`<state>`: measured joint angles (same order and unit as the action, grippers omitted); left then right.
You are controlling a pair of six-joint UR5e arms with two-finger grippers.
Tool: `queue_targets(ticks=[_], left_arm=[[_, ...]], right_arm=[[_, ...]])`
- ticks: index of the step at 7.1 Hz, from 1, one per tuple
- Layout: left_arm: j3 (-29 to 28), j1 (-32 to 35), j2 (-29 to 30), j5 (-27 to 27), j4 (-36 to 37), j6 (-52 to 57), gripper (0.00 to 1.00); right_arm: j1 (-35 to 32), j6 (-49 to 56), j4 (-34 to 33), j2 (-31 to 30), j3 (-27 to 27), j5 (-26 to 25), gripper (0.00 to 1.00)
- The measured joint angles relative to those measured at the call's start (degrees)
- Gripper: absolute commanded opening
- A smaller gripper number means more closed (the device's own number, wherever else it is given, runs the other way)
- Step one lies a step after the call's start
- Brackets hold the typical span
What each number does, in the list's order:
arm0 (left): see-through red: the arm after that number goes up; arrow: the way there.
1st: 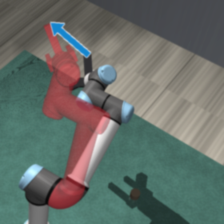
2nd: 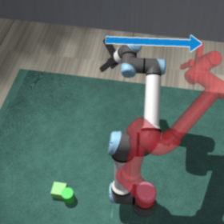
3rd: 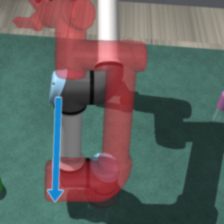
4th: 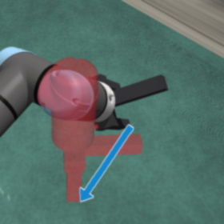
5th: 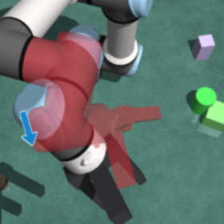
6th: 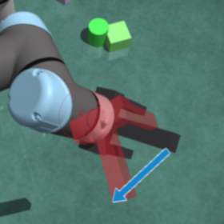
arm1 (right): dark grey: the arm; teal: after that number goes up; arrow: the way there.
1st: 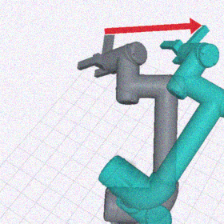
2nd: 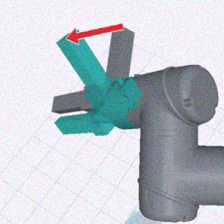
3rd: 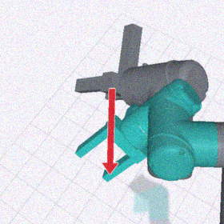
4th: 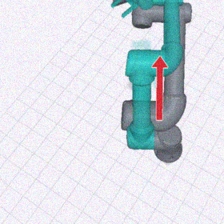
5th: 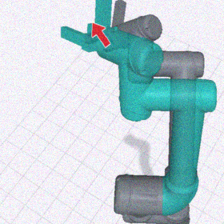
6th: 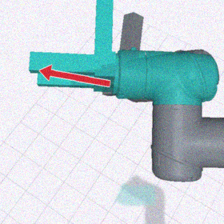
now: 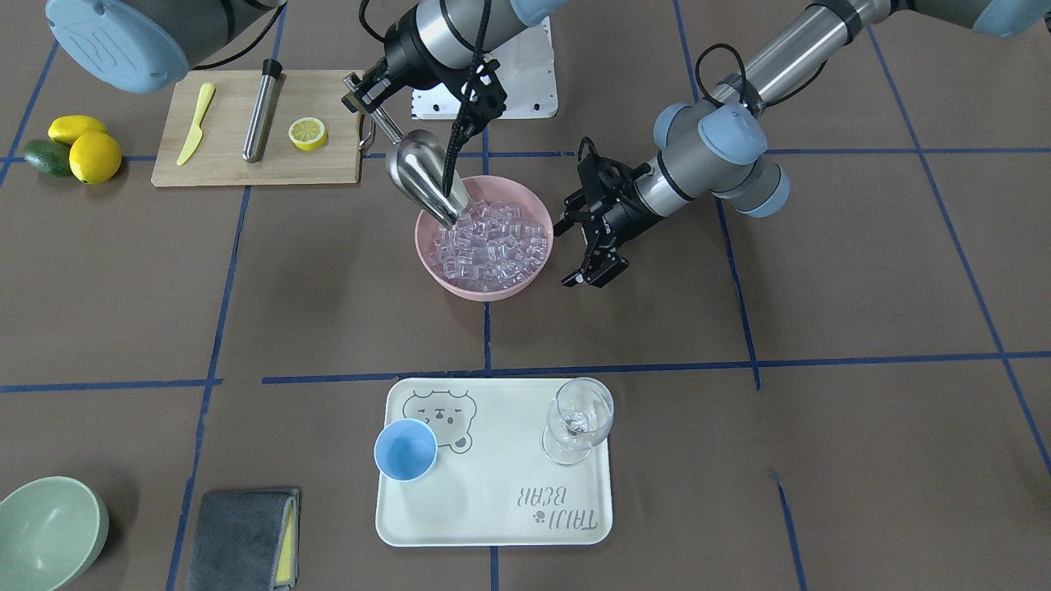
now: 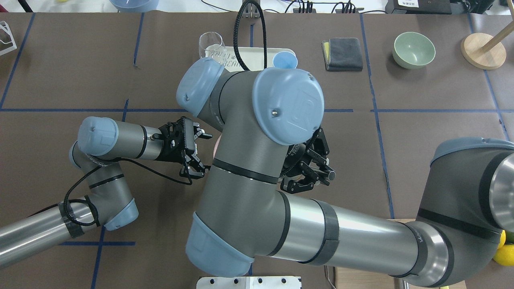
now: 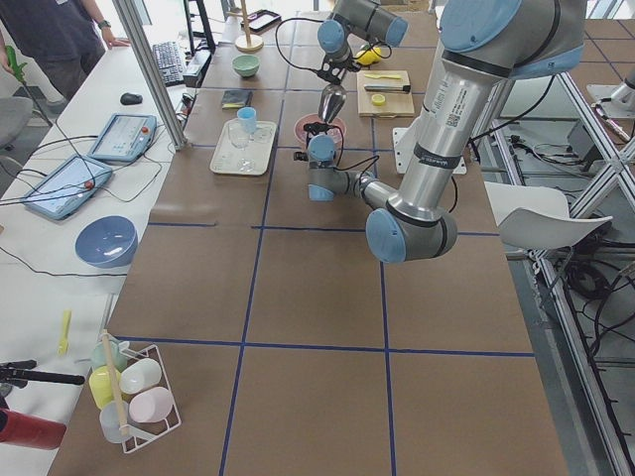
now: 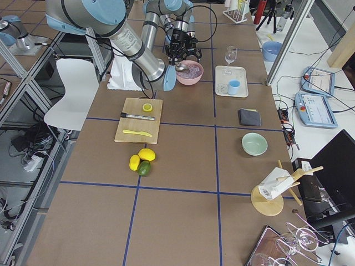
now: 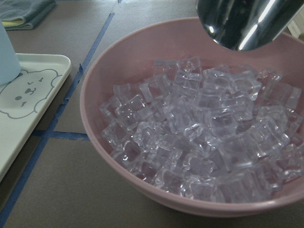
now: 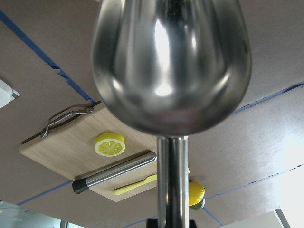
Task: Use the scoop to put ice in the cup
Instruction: 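Dig the scoop into the ice cubes with the right gripper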
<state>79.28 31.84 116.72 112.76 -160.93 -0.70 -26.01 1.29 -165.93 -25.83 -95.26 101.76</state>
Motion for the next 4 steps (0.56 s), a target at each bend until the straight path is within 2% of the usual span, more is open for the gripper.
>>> queue_targets(ticks=[2, 4], left_arm=[[0.0, -0.02, 0.0, 0.0, 0.0, 0.0, 1.0], [0.0, -0.02, 0.0, 0.0, 0.0, 0.0, 1.0]], right_arm=[[-0.04, 2.46, -0.87, 1.54, 4.52, -0.15, 0.0], [-0.07, 3.48, -1.11, 1.77, 6.33, -0.43, 0.0]])
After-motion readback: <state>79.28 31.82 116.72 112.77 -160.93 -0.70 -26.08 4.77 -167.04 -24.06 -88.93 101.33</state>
